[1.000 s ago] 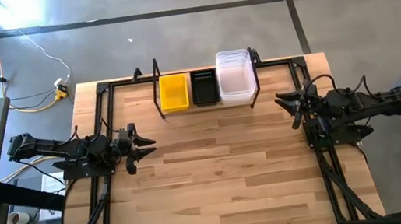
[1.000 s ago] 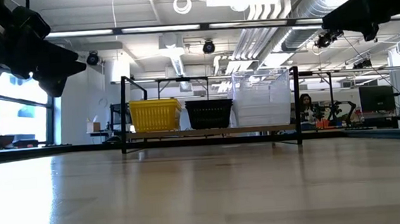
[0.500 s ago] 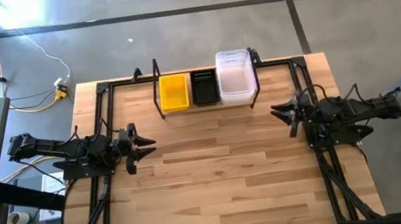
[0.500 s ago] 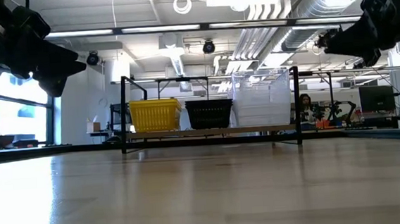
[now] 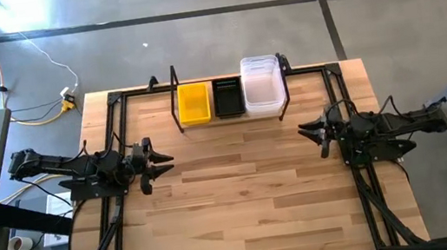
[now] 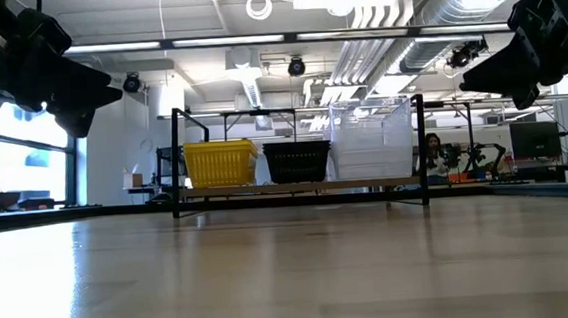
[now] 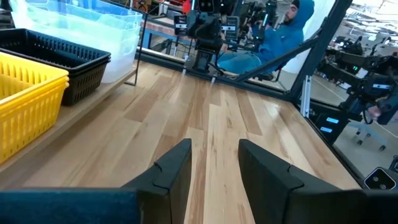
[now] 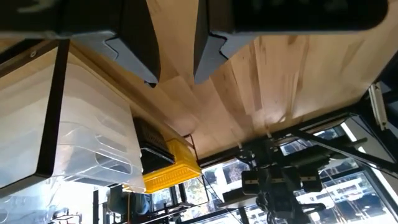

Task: Stack baskets on shelf by color
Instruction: Return to Home Position

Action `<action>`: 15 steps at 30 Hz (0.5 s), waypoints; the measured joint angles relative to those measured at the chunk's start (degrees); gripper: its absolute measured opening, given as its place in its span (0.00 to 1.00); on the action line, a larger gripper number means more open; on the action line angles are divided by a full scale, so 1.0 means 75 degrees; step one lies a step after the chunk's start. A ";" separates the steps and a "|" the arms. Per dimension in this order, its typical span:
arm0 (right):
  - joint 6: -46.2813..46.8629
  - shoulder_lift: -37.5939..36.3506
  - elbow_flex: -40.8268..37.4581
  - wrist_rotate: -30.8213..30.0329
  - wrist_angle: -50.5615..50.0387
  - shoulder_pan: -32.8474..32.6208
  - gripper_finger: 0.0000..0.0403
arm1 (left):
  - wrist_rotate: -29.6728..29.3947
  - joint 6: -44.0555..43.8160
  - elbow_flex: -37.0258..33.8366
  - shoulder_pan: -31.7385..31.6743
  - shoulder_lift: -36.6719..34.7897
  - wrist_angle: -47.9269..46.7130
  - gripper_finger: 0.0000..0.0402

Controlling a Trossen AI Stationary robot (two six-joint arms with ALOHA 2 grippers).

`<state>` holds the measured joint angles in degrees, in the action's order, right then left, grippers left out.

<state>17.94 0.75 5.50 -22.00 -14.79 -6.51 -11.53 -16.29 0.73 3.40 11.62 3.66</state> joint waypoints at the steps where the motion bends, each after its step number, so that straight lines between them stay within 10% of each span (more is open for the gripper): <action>1: -0.0044 0.0007 0.0000 0.0003 -0.0003 0.0001 0.21 | 0.0000 0.0000 0.0000 0.0000 0.0000 0.0000 0.30; 15: -0.0253 0.0006 0.0000 0.0012 -0.0020 -0.0001 0.21 | 0.0000 0.0000 0.0000 0.0000 0.0000 0.0000 0.30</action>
<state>16.04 0.80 5.50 -21.91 -14.94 -6.52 -11.53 -16.29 0.73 3.40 11.62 3.66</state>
